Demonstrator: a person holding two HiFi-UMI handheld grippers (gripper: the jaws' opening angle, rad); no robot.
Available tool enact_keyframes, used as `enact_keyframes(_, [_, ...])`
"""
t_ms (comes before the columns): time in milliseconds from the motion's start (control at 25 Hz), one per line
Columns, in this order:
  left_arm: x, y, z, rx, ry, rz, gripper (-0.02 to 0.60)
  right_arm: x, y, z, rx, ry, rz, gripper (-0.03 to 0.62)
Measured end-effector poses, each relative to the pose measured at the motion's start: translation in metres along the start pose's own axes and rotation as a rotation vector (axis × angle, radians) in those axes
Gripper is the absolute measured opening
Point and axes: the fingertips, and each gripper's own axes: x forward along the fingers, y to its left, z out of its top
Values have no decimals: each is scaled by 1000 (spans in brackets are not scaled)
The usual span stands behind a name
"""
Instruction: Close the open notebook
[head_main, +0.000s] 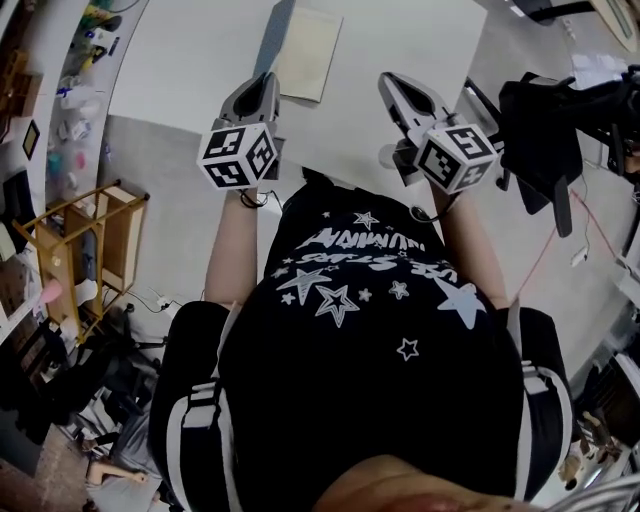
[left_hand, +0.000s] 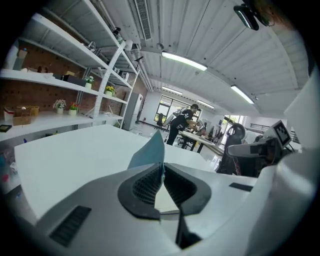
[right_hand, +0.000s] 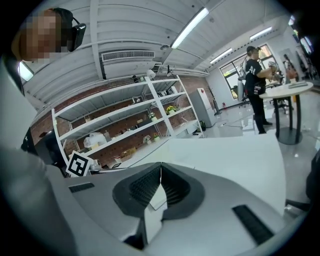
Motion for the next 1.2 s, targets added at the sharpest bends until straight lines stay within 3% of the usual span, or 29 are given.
enact_keyframes(560, [35,-36,-83,227,245,-66,29,-21,-6,-12,35,-2,-48,9])
enact_keyframes(800, [43,-43,-98,331,309,-88,35,-22,-7,-13,71,-18,-66,9])
enact_keyframes(960, [41,-47,-99,349,326,-142,63,-20,-4,-12,89,-35,-88,9])
enact_keyframes(1200, [32,-64,-110,314,366,-252,66,-24,-3,-19,105,-51,-132,9])
